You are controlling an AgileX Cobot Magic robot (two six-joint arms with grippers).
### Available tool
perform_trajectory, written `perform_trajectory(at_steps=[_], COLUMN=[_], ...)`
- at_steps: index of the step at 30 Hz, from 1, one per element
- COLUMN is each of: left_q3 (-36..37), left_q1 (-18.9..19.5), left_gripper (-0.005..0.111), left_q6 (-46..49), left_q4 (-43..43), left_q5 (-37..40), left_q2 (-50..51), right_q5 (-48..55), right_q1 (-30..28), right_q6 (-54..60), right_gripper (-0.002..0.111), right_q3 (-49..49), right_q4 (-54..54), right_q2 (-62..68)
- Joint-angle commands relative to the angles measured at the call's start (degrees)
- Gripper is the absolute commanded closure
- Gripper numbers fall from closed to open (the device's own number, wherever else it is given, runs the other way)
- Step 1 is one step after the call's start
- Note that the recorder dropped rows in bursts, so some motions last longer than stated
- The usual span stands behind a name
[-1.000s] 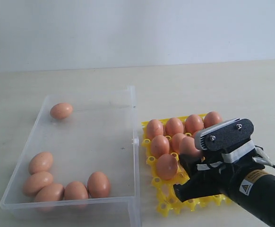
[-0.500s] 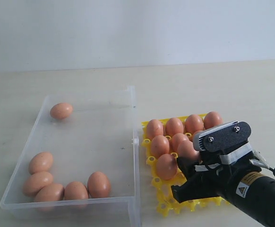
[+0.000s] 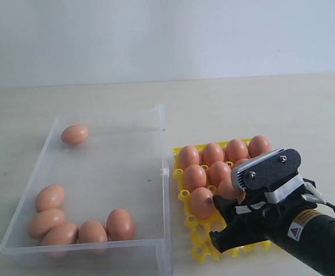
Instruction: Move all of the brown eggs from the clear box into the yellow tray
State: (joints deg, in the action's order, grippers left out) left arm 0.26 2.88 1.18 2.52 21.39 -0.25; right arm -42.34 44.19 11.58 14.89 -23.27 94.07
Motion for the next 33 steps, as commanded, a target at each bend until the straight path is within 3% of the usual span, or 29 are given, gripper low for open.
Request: perform_trajectory(at_steps=[1, 6, 9, 10, 14, 20, 26, 29, 33], left_q3=[-0.26, -0.26, -0.26, -0.26, -0.26, -0.26, -0.26, -0.26, -0.26], left_q1=[0.14, 0.14, 0.14, 0.14, 0.14, 0.14, 0.14, 0.14, 0.14], left_gripper=[0.107, 0.107, 0.107, 0.107, 0.107, 0.107, 0.107, 0.107, 0.107], left_q6=[0.03, 0.03, 0.03, 0.03, 0.03, 0.03, 0.03, 0.03, 0.03], left_q4=[0.17, 0.17, 0.17, 0.17, 0.17, 0.17, 0.17, 0.17, 0.17], left_q5=[-0.27, -0.27, -0.27, -0.27, -0.27, -0.27, -0.27, -0.27, -0.27], left_q2=[0.25, 0.25, 0.25, 0.25, 0.25, 0.25, 0.25, 0.25, 0.25], right_q5=[3.66, 13.60, 28.90, 34.46, 51.16, 64.69, 71.43, 72.09, 70.90], right_q1=[-0.21, -0.21, -0.21, -0.21, -0.21, 0.80, 3.51, 3.83, 3.83], right_q6=[12.71, 23.73, 26.56, 26.71, 21.11, 9.87, 1.15, 0.64, -2.15], right_gripper=[0.052, 0.077, 0.105, 0.108, 0.108, 0.108, 0.107, 0.094, 0.065], right_q3=[0.42, 4.56, 12.93, 16.54, 29.87, 46.28, 59.47, 64.94, 70.63], right_q4=[-5.29, -11.76, -12.65, -12.53, -12.40, -12.80, -18.55, -23.43, -26.60], right_q2=[-8.86, -26.45, -30.76, -30.40, -22.83, -6.20, 8.09, 14.70, 21.62])
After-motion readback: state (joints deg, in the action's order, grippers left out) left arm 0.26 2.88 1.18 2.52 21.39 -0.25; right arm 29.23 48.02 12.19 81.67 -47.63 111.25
